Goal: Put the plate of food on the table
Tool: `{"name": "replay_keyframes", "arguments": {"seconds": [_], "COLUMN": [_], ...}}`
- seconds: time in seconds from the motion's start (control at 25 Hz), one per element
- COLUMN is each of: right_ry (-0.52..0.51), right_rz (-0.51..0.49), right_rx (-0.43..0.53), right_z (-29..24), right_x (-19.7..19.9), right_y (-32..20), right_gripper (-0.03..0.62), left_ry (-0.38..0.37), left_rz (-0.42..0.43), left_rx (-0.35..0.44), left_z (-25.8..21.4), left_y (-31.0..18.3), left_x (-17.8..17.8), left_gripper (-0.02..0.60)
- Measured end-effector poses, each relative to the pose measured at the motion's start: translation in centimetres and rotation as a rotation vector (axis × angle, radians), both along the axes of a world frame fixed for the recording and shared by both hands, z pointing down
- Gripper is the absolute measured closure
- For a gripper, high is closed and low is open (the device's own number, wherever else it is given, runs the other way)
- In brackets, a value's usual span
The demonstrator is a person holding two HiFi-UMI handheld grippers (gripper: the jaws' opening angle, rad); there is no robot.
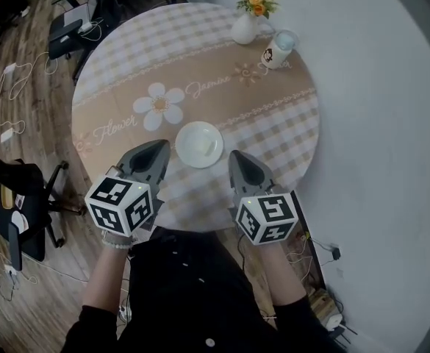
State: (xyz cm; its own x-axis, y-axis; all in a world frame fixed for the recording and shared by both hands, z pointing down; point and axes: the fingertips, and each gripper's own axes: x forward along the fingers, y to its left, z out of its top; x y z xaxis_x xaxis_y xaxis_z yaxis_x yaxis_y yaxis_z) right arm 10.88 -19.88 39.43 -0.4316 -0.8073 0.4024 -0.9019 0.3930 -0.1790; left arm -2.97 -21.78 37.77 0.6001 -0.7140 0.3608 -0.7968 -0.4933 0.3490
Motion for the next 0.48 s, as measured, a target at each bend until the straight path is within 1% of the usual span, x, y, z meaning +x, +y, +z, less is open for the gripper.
{"name": "replay_keyframes", "arguments": {"seconds": [0.12,0.24,0.32,0.4,0.48], "right_ry": [0.017,0.026,0.027,0.034,0.034], "right_rz": [0.014,0.028,0.014,-0.004,-0.014], "right_rx": [0.079,0.156,0.197,0.229,0.253], "right_z": [-2.6,-5.3,-6.9,-8.2,-9.2], "right_x": [-0.2,-0.6,-1.2,-1.5,-1.7], "right_y": [0.2,0.6,0.8,1.0,1.3], "right_gripper": [0.594,0.594,0.594,0.594,0.594], "left_ry": [0.001,0.004,0.010,0.032,0.025], "left_rz": [0.007,0.026,0.033,0.036,0.037], "left_rx": [0.077,0.133,0.164,0.185,0.208], "left_z": [-2.5,-4.8,-6.3,-7.8,-9.3], "left_y": [0.4,1.3,1.7,2.0,2.2], "left_x": [0.6,1.1,1.3,1.7,2.0], "left_gripper": [0.580,0.580,0.580,0.580,0.580]}}
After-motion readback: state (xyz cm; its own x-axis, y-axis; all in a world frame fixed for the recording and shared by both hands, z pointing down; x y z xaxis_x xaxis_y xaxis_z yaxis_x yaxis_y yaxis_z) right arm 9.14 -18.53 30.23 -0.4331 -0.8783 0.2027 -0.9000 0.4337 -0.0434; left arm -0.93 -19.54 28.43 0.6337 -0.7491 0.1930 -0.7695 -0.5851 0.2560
